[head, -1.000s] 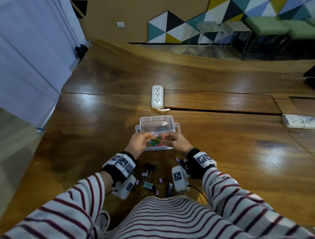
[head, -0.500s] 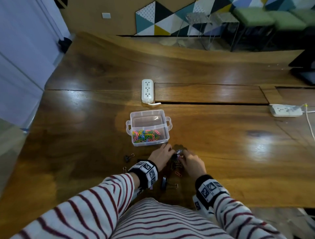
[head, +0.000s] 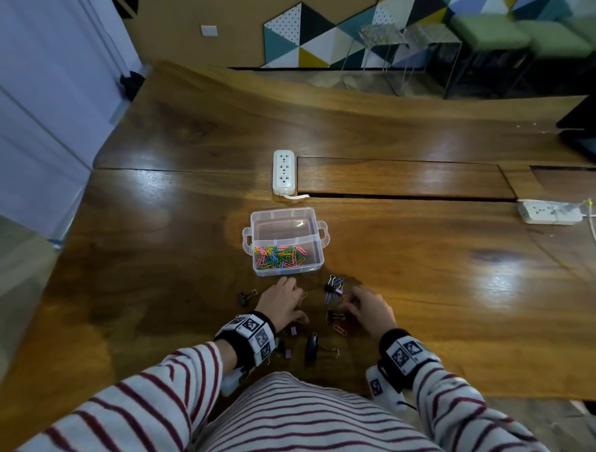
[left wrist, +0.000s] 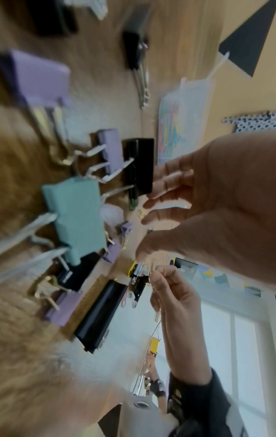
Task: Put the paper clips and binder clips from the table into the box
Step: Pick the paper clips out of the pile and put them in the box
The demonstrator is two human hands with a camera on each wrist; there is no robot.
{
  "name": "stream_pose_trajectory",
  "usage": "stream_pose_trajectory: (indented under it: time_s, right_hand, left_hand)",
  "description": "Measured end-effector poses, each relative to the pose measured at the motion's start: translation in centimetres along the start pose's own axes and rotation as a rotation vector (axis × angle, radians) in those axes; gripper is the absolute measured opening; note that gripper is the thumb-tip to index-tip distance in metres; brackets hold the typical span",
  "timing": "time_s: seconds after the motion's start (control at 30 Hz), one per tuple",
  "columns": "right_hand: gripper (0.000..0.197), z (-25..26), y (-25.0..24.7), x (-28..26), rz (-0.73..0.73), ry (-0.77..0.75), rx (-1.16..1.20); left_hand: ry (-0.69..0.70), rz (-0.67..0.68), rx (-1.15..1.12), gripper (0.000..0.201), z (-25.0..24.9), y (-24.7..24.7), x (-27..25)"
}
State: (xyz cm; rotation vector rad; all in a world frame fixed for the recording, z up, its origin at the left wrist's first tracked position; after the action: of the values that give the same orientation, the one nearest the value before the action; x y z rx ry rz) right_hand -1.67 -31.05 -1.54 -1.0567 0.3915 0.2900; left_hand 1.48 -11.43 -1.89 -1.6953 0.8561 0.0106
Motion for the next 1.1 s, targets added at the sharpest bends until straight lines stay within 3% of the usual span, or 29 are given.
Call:
stream_pose_trajectory:
  time_s: [0.13, 0.27, 0.47, 0.73, 0.97, 1.1]
  right_hand:
    - [0.012, -1.0, -1.2, 0.1, -0.001, -0.013, 0.315]
    - [0.011, -1.7, -1.4, 0.1, 0.001, 0.047, 0.732]
    - [0.012, -2.8, -1.0, -0.4, 0.015, 0.060, 1.179]
    - [0.015, -4.4, -0.6, -1.2, -0.079, 0.131, 1.219]
    - [0.015, -3.8, -0.5, -1.1, -0.070, 0.093, 1.195]
    - [0.016, -3.2, -0.1, -0.8, -0.050, 0.066, 1.169]
  left_hand:
    - [0.021, -0.077, -0.119, 0.033, -0.1, -0.2, 0.1]
    - [0.018, -0.067, -0.198, 0.039, -2.0, -0.6, 1.6]
    - [0.155, -0.014, -0.063, 0.034, -5.3, 0.4, 3.1]
    - [0.311, 0.111, 0.056, 0.032, -6.2, -0.7, 3.9]
    - [0.296, 0.235, 0.182, 0.018, -6.0, -1.7, 4.2]
    - [0.277, 0.256, 0.188, 0.036, -5.3, -1.1, 3.4]
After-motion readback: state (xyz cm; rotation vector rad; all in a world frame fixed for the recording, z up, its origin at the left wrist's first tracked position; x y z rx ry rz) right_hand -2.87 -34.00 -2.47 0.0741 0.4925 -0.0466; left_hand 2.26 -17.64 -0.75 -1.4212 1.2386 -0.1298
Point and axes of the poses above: each hand's wrist, its own x-axis towards the middle knuckle, its own y-axis out of the palm, z = x × y, the point moved 2 cm from there along x, towards the middle knuckle, and after that the axes turned 7 degrees about z, right-handed, at the moved point
